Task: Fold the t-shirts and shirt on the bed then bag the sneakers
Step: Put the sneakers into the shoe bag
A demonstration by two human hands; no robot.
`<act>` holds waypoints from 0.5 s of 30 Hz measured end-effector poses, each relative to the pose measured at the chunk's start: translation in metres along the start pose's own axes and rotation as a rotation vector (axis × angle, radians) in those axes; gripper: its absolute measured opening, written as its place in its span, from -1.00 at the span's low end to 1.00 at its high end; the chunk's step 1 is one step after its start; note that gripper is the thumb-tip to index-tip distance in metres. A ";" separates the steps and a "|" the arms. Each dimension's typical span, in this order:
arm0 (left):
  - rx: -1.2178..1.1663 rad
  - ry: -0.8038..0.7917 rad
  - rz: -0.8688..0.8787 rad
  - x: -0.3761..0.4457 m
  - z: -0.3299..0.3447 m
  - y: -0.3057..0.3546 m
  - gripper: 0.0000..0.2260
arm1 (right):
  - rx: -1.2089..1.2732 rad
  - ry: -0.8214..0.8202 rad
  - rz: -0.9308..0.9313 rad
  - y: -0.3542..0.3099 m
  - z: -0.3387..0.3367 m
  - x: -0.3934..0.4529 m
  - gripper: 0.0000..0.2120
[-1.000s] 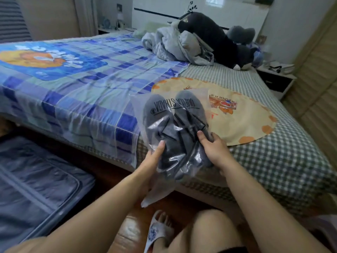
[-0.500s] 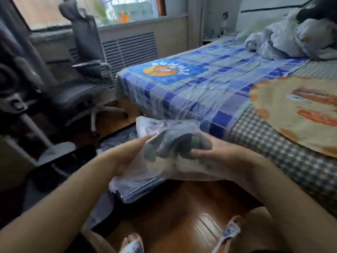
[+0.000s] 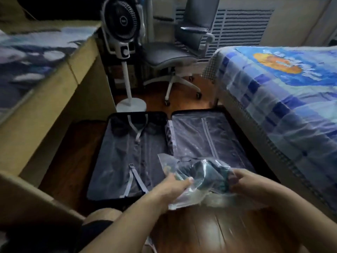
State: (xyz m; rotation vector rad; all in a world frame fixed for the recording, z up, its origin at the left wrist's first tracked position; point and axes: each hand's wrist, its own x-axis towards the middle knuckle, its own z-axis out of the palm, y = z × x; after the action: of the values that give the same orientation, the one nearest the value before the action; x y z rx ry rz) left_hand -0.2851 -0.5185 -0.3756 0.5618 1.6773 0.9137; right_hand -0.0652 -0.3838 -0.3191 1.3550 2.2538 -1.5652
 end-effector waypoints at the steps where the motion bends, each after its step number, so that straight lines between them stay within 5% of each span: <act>1: -0.095 0.035 0.007 0.004 -0.013 0.007 -0.33 | -0.029 0.017 -0.048 -0.024 -0.003 0.017 -0.79; 6: -0.390 0.178 -0.053 0.069 -0.096 0.024 0.07 | -0.187 0.026 -0.198 -0.122 0.006 0.157 -0.64; 10: -0.475 0.444 -0.060 0.134 -0.149 -0.003 0.08 | -0.356 -0.017 -0.366 -0.152 0.054 0.289 -0.64; 15: -0.457 0.750 -0.122 0.236 -0.150 -0.078 -0.07 | -0.480 -0.025 -0.536 -0.140 0.115 0.433 -0.33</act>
State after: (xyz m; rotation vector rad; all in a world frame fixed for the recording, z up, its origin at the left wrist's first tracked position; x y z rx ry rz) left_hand -0.4912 -0.4296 -0.5595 -0.2319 2.0196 1.4740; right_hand -0.4692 -0.2230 -0.4953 0.6386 2.8730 -0.9994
